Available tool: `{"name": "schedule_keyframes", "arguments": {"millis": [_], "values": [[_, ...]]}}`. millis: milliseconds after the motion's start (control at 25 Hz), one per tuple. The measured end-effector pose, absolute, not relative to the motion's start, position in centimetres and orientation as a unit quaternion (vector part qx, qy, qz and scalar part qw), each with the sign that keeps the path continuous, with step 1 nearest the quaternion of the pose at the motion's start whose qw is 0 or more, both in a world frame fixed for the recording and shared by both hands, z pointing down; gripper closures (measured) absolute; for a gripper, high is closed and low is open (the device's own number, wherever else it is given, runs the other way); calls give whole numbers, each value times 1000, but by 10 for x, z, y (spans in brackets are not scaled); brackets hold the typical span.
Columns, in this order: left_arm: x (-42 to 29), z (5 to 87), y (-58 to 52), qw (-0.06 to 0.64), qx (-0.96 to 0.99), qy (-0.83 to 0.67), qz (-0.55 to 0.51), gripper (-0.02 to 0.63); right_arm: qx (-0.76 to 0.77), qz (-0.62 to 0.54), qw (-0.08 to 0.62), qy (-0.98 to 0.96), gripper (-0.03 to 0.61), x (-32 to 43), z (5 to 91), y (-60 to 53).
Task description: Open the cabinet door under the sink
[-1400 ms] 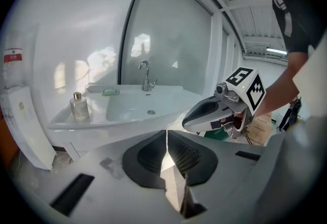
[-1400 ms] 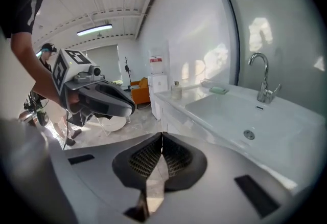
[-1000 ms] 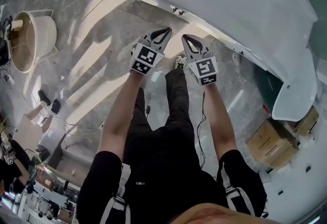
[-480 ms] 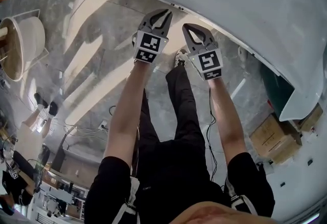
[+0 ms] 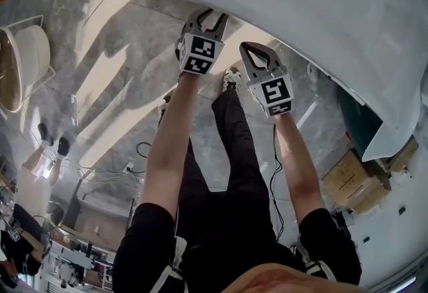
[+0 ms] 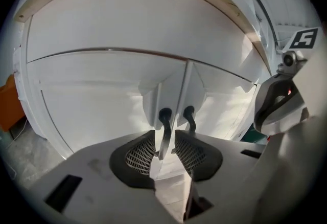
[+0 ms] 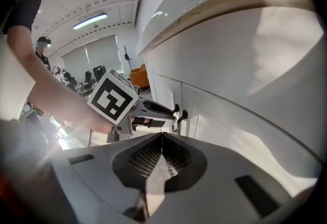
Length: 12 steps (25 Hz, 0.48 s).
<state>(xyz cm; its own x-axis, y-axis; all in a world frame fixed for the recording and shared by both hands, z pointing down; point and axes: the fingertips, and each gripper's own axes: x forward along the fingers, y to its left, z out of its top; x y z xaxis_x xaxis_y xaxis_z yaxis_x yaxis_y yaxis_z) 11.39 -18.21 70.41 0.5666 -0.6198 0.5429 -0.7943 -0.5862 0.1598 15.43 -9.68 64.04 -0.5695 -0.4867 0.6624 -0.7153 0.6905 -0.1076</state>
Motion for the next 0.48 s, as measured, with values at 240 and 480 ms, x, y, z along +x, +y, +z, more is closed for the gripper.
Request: {"name": "schedule_keyframes", "arguments": {"millis": [240, 480], "values": [[118, 705, -194, 191, 850, -438, 221, 518, 334, 187, 320, -866, 520, 155, 644, -82], [119, 707, -188, 202, 848, -429, 238, 561, 331, 199, 323, -864, 520, 147, 649, -70]]}}
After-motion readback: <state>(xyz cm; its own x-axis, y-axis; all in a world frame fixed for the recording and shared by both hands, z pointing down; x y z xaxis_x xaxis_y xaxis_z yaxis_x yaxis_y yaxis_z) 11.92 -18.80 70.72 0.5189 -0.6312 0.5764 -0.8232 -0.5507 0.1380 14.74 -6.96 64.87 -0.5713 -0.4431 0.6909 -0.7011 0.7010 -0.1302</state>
